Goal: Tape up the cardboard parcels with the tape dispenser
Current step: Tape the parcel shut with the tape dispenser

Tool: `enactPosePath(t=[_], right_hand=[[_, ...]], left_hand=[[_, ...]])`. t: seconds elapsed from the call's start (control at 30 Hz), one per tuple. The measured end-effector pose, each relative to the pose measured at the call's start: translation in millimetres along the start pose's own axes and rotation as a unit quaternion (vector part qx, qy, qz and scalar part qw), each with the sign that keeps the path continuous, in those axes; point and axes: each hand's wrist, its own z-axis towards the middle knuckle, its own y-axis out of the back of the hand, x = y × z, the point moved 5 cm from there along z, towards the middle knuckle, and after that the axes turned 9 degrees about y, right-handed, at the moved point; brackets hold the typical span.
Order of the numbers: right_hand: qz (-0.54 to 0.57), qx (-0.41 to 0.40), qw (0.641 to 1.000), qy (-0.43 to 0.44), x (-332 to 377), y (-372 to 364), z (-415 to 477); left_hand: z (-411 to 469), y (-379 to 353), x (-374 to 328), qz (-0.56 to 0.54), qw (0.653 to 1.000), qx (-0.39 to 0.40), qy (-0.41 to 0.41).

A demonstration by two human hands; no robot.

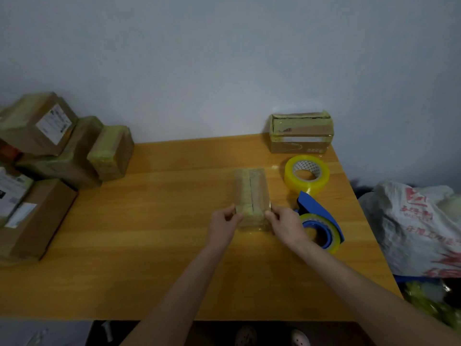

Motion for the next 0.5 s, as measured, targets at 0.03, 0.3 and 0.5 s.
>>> enactPosePath(t=[0.03, 0.3, 0.5], right_hand=[[0.002, -0.001, 1.000, -0.001, -0.1, -0.1, 0.0], [-0.011, -0.035, 0.999, 0.001, -4.7, -0.9, 1.6], [-0.193, 0.012, 0.981, 0.014, -1.5, 5.0, 13.4]], left_hand=[[1.1, 0.0, 1.4, -0.015, 1.000, 0.002, 0.007], [3.2, -2.1, 7.0, 0.043, 0.996, -0.040, -0.069], [11.5, -5.1, 4.0, 0.178, 0.978, -0.076, -0.079]])
